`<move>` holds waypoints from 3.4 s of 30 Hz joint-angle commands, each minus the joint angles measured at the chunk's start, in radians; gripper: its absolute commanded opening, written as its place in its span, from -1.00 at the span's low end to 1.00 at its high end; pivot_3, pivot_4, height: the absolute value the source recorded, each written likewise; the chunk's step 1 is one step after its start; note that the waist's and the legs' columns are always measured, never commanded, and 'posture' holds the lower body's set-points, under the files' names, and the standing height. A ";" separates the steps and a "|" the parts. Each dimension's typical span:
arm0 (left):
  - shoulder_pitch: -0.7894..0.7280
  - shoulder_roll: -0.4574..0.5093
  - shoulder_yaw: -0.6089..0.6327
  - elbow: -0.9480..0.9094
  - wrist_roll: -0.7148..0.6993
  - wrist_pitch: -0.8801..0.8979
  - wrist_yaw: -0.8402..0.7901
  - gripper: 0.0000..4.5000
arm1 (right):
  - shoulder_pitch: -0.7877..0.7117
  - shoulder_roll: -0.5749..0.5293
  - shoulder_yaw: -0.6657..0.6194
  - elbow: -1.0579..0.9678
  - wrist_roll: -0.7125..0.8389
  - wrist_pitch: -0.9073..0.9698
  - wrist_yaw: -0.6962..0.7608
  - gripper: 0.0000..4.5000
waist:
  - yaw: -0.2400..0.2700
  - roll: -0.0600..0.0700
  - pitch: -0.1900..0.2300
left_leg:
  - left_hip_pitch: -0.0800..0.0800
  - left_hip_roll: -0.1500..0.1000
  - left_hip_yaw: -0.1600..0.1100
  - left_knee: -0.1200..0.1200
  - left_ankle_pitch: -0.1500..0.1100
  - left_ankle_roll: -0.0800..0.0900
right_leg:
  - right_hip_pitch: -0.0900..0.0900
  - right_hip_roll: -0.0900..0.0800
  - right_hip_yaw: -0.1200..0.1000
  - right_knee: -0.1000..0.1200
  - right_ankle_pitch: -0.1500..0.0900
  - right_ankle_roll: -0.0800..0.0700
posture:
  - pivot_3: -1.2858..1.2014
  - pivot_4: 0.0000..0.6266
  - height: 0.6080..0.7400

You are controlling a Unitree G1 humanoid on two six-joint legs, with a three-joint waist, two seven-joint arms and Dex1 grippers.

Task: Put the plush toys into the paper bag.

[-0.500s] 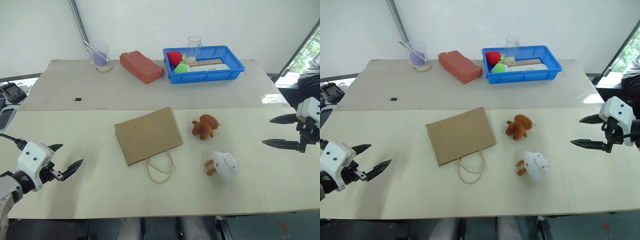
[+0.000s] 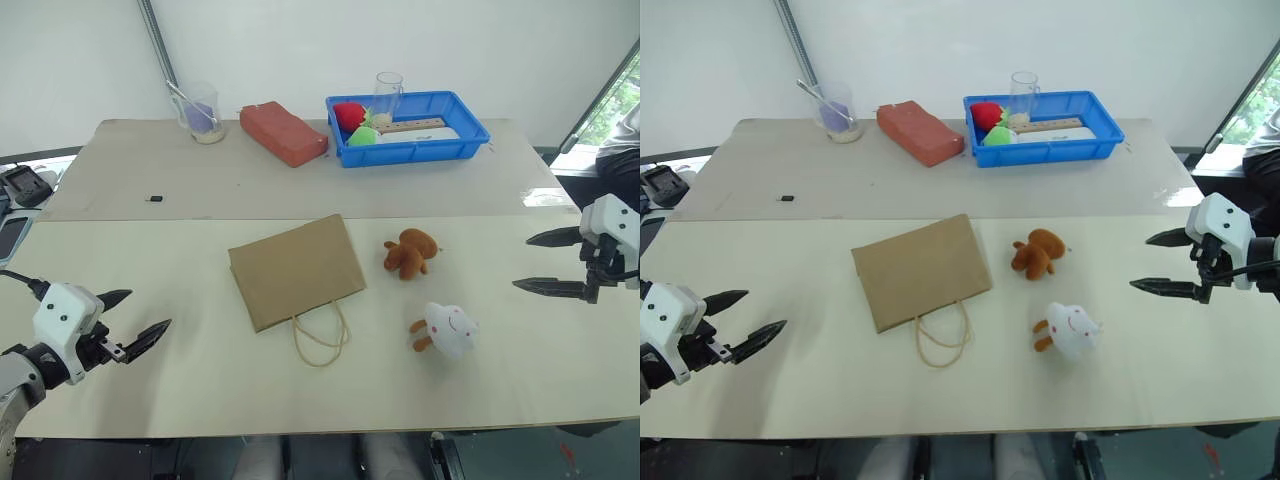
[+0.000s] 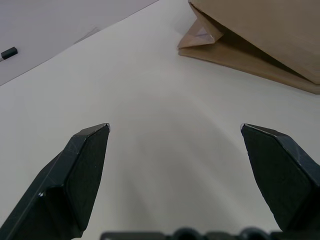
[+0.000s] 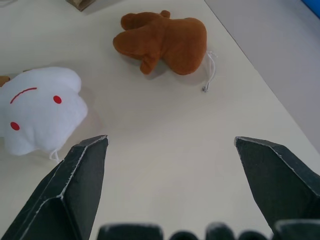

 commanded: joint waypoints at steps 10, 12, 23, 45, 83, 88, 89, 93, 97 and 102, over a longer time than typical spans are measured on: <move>0.023 0.099 -0.038 -0.026 0.017 -0.080 -0.165 0.99 | 0.064 0.009 -0.049 -0.120 0.054 0.071 -0.030 1.00 | 0.001 0.000 0.000 | 0.000 0.000 0.000 0.000 0.000 0.000 | 0.000 0.000 0.000 0.000 0.000 0.000 | 0.03 -0.52 1.00; 0.006 0.115 -0.063 -0.071 -0.005 -0.071 -0.186 0.99 | 0.087 0.011 -0.070 -0.164 0.069 0.092 -0.044 1.00 | 0.002 0.000 0.000 | 0.000 0.000 0.000 0.000 0.000 0.000 | 0.000 0.000 0.000 0.000 0.000 0.000 | 0.03 -0.52 1.00; -0.438 0.057 -0.618 -0.109 0.090 -0.102 -0.250 0.99 | 0.279 -0.024 -0.203 -0.741 0.326 0.482 -0.106 1.00 | 0.012 0.000 0.000 | -0.002 -0.001 -0.003 0.001 0.000 0.000 | 0.000 0.001 -0.001 0.000 0.000 0.000 | 0.03 -0.52 1.00; -0.694 -0.202 -0.908 0.268 0.292 -0.449 -0.314 -0.86 | 0.458 0.004 -0.358 -1.002 0.534 0.693 -0.253 1.00 | 0.030 0.000 0.000 | -0.004 -0.002 -0.004 0.002 0.000 0.001 | 0.001 0.001 -0.001 -0.001 0.000 0.002 | 0.03 -0.52 1.00; -1.030 -0.354 -0.637 0.211 -0.200 0.415 -0.101 -1.00 | 0.097 0.903 0.346 -0.551 0.032 0.438 -0.994 -0.97 | 0.015 -0.001 0.000 | -0.006 -0.002 -0.009 0.004 0.000 0.000 | -0.002 0.003 -0.003 0.002 0.000 0.001 | 0.03 -0.52 1.00; -1.036 -0.381 -0.604 0.213 -0.232 0.458 -0.040 -1.00 | 0.076 0.973 0.357 -0.433 -0.037 0.334 -1.018 -0.97 | 0.005 -0.001 0.000 | -0.006 -0.002 -0.009 0.004 0.000 0.000 | -0.002 0.002 -0.003 0.002 0.000 0.001 | 0.03 -0.52 1.00; -1.036 -0.385 -0.600 0.212 -0.236 0.465 -0.031 -1.00 | 0.073 0.987 0.359 -0.407 -0.050 0.316 -1.024 -0.97 | 0.004 -0.001 0.000 | -0.006 -0.002 -0.009 0.004 0.000 0.000 | -0.002 0.002 -0.003 0.003 0.000 0.001 | 0.03 -0.52 1.00; -1.037 -0.386 -0.591 0.207 -0.238 0.470 -0.002 -1.00 | 0.083 1.024 0.369 -0.332 -0.098 0.298 -1.051 -0.97 | 0.002 -0.001 0.000 | -0.006 -0.002 -0.010 0.003 0.000 0.000 | -0.002 0.002 -0.003 0.004 0.000 0.001 | 0.03 -0.52 1.00; -1.101 -0.371 -0.546 0.228 -0.221 0.426 0.034 -1.00 | 0.121 1.037 0.361 -0.304 -0.121 0.347 -1.081 -0.97 | 0.000 -0.001 0.000 | -0.004 -0.002 -0.010 0.003 0.001 -0.001 | -0.002 0.003 -0.003 0.005 0.000 0.001 | 0.03 -0.52 1.00; -1.213 -0.370 -0.498 0.225 -0.180 0.331 0.102 -1.00 | 0.139 1.043 0.363 -0.311 -0.130 0.381 -1.086 -0.97 | 0.001 -0.001 -0.001 | -0.001 -0.002 -0.010 0.002 0.001 -0.001 | 0.001 0.002 -0.003 0.004 0.000 0.001 | 0.03 -0.52 1.00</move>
